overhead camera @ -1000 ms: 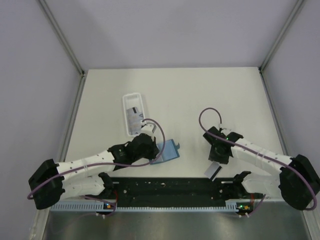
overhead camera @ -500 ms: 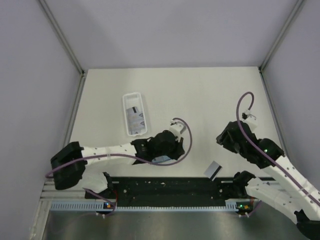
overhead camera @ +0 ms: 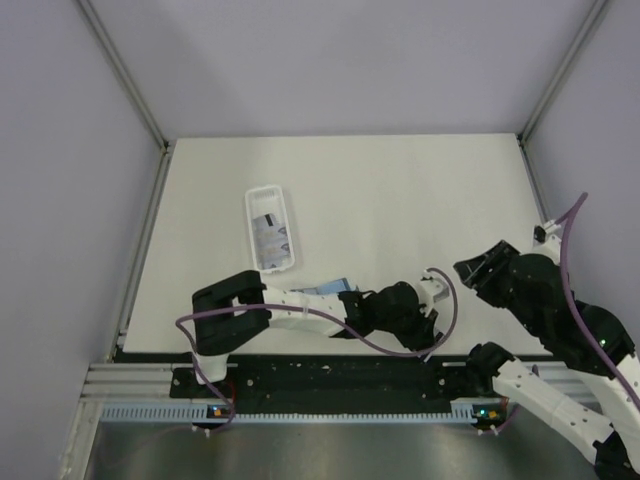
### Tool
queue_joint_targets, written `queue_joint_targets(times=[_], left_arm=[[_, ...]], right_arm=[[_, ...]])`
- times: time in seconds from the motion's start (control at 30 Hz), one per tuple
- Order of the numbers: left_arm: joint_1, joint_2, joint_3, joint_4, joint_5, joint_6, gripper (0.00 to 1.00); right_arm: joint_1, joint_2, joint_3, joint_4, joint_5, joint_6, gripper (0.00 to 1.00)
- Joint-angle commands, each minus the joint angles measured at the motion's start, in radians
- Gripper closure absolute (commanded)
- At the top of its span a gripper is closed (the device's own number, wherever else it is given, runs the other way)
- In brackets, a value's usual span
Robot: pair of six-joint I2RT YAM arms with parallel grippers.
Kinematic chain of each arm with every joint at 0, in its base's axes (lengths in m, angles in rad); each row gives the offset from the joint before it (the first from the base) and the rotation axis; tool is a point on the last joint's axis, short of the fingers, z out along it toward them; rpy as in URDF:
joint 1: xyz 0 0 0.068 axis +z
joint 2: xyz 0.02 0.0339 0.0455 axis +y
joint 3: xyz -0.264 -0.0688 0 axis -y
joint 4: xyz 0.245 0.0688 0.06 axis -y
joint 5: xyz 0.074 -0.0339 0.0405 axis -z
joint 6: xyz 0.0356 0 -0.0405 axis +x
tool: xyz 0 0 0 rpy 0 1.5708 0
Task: Put the credit cards into the card holder
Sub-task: Pick up the credit card from the center of the board.
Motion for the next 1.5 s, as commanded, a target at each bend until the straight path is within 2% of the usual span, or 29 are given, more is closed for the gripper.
queue_joint_targets(times=[0.0,0.3,0.6,0.7,0.93,1.47], left_arm=[[-0.008,0.078,0.098,0.131,0.088,-0.031,0.76],[-0.008,0.234,0.249,0.059,0.056,-0.061,0.81],[-0.003,0.297,0.279,-0.010,-0.016,-0.099,0.90],[0.008,0.306,0.280,-0.058,-0.041,-0.128,1.00],[0.037,0.283,0.216,-0.105,-0.085,-0.166,1.00],[0.045,0.139,0.010,-0.116,-0.156,-0.143,1.00]], right_arm=[[-0.007,-0.020,0.045,-0.021,0.002,-0.004,0.52],[-0.009,-0.050,0.061,-0.041,0.017,0.008,0.51],[-0.009,-0.062,0.058,-0.044,0.029,0.011,0.51],[-0.009,-0.063,0.055,-0.044,0.032,0.011,0.51],[-0.007,-0.062,0.036,-0.044,0.032,0.011,0.50],[-0.009,-0.059,0.004,-0.038,0.048,0.011,0.50]])
